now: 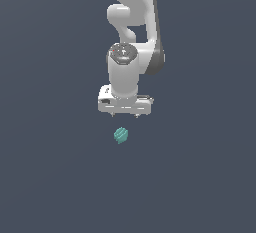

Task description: Pick up the object and move it to a goal position.

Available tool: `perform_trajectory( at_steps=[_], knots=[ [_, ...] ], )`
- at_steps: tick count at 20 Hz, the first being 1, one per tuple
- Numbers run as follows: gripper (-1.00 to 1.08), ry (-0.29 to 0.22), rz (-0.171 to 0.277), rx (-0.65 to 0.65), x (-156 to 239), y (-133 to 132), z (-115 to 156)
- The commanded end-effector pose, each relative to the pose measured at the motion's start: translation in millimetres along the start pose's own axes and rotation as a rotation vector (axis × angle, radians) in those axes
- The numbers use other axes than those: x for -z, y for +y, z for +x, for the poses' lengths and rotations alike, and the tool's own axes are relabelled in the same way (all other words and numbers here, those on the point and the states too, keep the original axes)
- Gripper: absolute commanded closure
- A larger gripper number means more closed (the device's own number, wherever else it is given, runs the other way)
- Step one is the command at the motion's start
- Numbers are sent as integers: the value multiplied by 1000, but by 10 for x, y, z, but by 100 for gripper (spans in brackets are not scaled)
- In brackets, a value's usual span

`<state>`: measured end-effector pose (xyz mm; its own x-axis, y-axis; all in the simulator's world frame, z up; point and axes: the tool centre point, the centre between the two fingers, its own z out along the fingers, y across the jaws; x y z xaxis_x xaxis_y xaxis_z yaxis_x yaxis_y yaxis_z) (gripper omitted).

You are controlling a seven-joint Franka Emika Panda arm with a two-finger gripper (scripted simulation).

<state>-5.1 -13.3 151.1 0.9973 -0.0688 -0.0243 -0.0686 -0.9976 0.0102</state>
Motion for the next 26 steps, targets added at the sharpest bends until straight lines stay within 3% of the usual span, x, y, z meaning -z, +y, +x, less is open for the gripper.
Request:
perform_trajectory(
  at_steps=[1, 19, 26],
  knots=[
    [-92, 1, 2, -42, -35, 7, 25],
    [-92, 13, 16, -532, -442, 106, 301],
    [-92, 17, 18, -664, -555, 137, 369]
  ],
)
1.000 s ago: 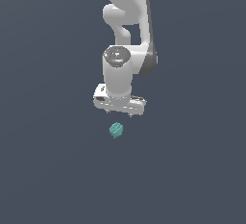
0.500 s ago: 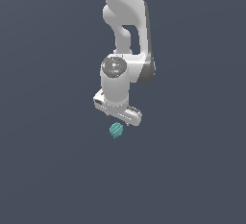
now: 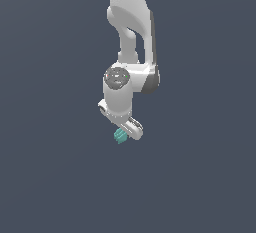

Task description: Pick up the object and move it to a goal position.

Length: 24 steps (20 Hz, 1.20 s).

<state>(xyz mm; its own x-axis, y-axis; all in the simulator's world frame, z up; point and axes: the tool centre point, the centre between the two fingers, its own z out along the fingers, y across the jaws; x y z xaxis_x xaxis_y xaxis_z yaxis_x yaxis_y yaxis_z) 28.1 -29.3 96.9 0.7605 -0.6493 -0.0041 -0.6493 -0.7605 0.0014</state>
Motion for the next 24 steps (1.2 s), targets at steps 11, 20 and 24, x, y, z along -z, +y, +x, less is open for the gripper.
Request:
perform_trajectory(
  at_steps=[11, 20, 24],
  knots=[
    [-92, 4, 1, -82, -75, -7, 45],
    [-92, 4, 1, -86, -437, -1, 38],
    [-92, 4, 2, -87, -562, -1, 43]
  ],
)
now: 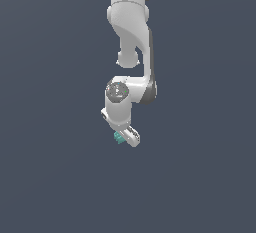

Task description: Pick up the object and move it to a goal position.

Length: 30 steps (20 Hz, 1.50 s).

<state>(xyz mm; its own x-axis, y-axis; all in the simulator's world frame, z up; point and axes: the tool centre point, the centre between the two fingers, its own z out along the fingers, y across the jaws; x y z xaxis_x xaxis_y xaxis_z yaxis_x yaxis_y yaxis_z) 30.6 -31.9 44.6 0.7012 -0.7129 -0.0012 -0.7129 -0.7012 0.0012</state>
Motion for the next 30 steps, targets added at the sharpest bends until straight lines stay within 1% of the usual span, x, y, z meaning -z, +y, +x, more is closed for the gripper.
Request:
perform_trajectory(
  at_steps=[1, 3, 4, 15, 19, 24, 30],
  knots=[
    [-92, 1, 1, 0, -50, -7, 7],
    [-92, 1, 1, 0, -52, -11, 12],
    [108, 1, 1, 0, -52, -11, 12],
    [108, 1, 2, 0, -48, -18, 6],
    [108, 1, 2, 0, -39, -92, -64],
    [108, 1, 2, 0, -10, -324, -279],
    [108, 1, 2, 0, 50, -800, -715]
  ],
)
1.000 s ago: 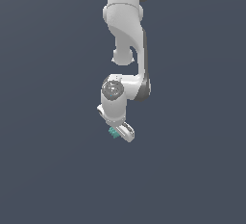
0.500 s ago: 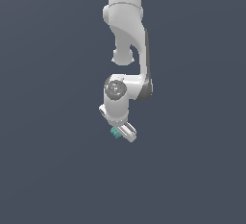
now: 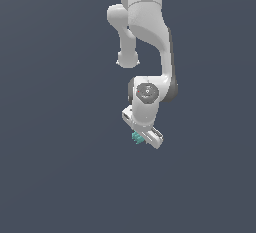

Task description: Pick up the object and move it to a goal position.

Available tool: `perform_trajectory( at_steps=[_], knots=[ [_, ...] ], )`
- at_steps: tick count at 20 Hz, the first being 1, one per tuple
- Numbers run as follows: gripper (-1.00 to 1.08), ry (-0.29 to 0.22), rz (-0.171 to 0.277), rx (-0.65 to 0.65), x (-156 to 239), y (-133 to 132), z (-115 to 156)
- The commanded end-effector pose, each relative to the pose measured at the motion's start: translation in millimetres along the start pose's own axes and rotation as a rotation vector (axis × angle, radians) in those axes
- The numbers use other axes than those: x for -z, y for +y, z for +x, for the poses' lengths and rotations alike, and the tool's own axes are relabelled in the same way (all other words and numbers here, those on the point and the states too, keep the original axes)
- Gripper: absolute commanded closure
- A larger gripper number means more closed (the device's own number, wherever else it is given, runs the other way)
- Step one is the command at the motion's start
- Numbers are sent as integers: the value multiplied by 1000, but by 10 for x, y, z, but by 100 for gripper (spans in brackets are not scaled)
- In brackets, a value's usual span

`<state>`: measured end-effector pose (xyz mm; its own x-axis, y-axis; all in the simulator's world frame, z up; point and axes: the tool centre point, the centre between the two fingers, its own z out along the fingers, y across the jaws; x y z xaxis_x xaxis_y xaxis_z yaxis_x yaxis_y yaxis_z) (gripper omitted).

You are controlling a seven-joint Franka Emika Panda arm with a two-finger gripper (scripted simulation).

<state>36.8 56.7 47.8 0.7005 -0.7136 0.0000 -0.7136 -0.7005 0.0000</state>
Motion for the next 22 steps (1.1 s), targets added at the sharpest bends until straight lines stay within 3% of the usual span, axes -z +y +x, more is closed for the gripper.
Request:
perform_trajectory(
  at_steps=[1, 12, 22],
  knots=[
    [108, 0, 0, 1, 29, -226, -210],
    [108, 0, 0, 1, 131, -1072, -933],
    [108, 0, 0, 1, 151, -1253, -1059]
  ],
)
